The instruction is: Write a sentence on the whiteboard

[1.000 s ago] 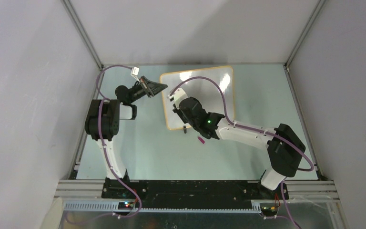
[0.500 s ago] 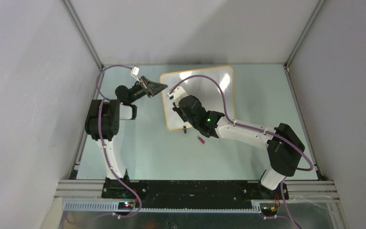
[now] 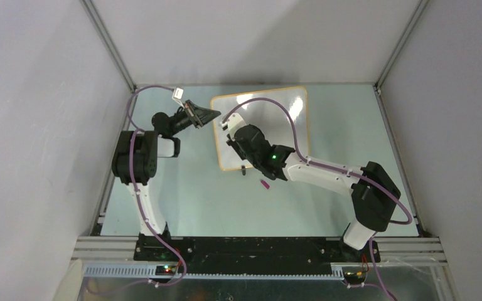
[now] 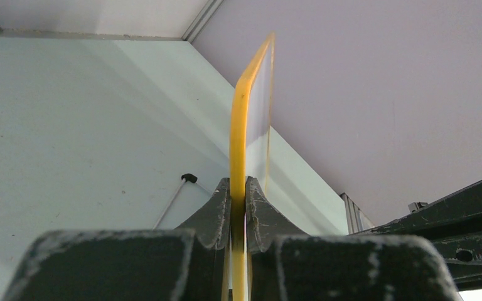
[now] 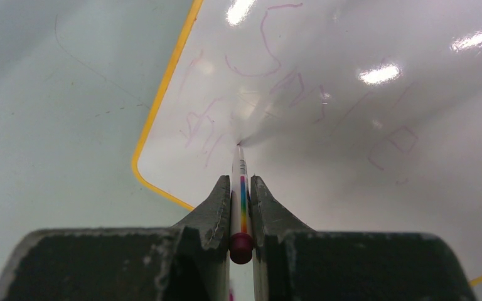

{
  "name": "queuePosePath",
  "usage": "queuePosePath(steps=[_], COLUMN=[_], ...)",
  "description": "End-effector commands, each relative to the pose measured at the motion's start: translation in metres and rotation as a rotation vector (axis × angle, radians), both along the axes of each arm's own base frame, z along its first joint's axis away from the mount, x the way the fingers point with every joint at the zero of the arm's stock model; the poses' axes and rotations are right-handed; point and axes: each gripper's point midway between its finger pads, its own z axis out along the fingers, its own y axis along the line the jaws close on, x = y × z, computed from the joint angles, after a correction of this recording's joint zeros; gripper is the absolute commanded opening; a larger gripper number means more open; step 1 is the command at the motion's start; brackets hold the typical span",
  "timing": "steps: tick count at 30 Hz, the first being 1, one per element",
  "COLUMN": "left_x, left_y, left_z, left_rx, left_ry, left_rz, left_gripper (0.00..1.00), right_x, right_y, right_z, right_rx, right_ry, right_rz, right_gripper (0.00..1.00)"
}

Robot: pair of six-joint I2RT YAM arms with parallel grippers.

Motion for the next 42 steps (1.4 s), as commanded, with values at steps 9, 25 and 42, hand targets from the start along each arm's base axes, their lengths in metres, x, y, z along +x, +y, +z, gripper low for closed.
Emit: queuePosePath(steps=[9,25,42], left_x=[-0.012,-0.012,-0.012], left_y=[-0.010,-0.008,-0.008], left_z=[-0.008,-0.006,-0.006], left_rx=[0.040,0.027,0.023], left_ry=[-0.046,-0.045,-0.043], left_rz=[-0.071,-0.072,-0.074], left_gripper=[0.00,0.00,0.00], right_x=[-0.001,-0.012,-0.012], right_y=[-0.006,-0.006,-0.004], right_z=[-0.011,-0.018,-0.011], right_rx=[-0.051,-0.060,-0.034], right_ry=[0.010,0.025,0.006], right_rz=[-0.040,-0.027,-0.018], right_gripper=[0.00,0.00,0.00])
